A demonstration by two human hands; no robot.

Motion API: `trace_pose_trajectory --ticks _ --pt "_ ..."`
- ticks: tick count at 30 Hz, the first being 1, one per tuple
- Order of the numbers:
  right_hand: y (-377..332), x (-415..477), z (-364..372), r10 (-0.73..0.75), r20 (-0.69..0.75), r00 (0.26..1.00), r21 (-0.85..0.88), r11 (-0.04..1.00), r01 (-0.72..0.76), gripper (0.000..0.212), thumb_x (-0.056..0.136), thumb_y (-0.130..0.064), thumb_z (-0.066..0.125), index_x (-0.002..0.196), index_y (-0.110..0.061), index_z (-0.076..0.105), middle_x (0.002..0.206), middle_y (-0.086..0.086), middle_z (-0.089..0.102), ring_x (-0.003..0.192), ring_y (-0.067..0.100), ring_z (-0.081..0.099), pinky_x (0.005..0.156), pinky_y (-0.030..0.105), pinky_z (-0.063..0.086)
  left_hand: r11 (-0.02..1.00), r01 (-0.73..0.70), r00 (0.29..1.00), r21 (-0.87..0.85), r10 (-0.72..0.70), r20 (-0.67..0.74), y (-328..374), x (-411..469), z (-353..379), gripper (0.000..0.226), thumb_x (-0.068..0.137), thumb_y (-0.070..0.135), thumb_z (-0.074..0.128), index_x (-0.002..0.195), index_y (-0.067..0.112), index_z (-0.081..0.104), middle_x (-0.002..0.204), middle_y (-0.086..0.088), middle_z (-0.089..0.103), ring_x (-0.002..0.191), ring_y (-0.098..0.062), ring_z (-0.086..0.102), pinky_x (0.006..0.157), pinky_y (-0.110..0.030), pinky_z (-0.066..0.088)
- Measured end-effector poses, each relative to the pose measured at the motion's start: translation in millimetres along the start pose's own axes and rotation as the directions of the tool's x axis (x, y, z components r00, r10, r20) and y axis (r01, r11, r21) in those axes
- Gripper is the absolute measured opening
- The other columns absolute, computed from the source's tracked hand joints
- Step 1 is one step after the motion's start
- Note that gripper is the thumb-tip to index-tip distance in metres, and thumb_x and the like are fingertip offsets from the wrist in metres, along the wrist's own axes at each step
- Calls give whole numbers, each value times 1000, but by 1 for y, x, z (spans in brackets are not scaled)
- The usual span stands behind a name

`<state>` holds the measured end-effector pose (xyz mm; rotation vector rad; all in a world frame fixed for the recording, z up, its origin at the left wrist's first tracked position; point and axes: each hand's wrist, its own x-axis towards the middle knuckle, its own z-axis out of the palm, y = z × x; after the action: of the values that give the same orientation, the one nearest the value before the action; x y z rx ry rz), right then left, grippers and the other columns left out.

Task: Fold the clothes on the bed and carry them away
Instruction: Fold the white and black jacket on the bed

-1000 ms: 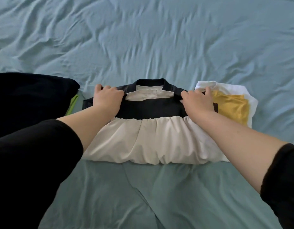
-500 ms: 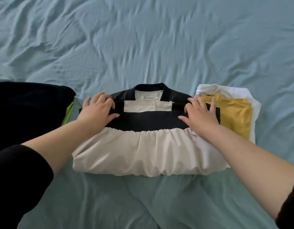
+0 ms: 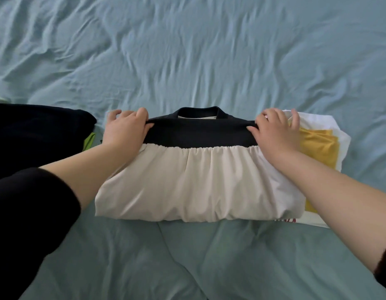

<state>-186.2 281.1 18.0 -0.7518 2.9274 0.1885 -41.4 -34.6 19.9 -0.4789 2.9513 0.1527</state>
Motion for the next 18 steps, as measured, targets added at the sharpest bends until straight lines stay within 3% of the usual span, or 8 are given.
trace_pose_trajectory --ticks 2,5,7,9,11,13,16,18 --pt "-21 0 -1 37 36 999 24 999 -37 31 98 -30 48 124 -14 51 151 9 33 144 26 22 116 58 2 996 74 994 45 -77 77 11 8 9 24 102 33 37 95 12 46 95 -7 62 104 -31 54 109 -46 24" --pt "-57 -32 -1 -35 -32 999 140 989 39 45 99 -39 40 141 -23 42 157 7 28 147 29 19 114 57 -2 980 179 969 91 -191 156 26 14 18 18 102 23 39 113 11 46 123 -9 52 128 -29 39 117 -52 9" --pt "-73 -62 1 -122 7 993 92 988 121 53 99 -51 26 148 -32 31 159 3 25 148 28 18 114 58 -5 968 248 962 36 -251 112 39 8 18 33 97 10 40 129 16 38 148 -7 31 146 -27 12 116 -57 -7" --pt "-76 -79 5 -118 114 986 52 992 113 60 96 -60 11 152 -38 16 162 -2 13 150 27 7 113 58 -12 972 223 975 -68 -224 -8 60 -12 17 53 95 9 38 143 29 24 161 -2 9 149 -26 -7 112 -56 -16" --pt "-75 -83 12 -89 164 982 29 996 86 63 94 -65 4 152 -40 6 163 -4 4 150 26 0 111 58 -19 992 78 992 -103 -87 -90 82 -46 19 54 98 26 31 149 40 15 163 -2 5 149 -28 -9 111 -55 -18" --pt "-68 -80 22 -104 200 974 -27 993 111 67 90 -69 0 151 -41 1 163 -4 -1 150 26 -4 110 57 -21 999 -26 1000 -19 26 10 83 -72 28 54 98 49 19 150 45 6 163 -4 1 149 -29 -13 113 -56 -17" --pt "-38 -65 41 -49 251 967 -76 995 70 74 83 -75 -8 148 -42 -14 162 -3 -12 149 25 -11 111 60 -18 998 31 977 53 -41 210 42 -66 53 63 88 75 -2 145 52 -18 161 -4 -20 143 -30 -29 111 -61 -18" --pt "-22 -49 55 5 277 961 -86 996 20 76 79 -81 -11 144 -43 -26 159 -2 -23 148 23 -19 109 64 -16 997 48 966 63 -63 250 20 -47 71 69 80 82 -6 139 55 -28 156 -3 -32 140 -30 -34 109 -63 -21"
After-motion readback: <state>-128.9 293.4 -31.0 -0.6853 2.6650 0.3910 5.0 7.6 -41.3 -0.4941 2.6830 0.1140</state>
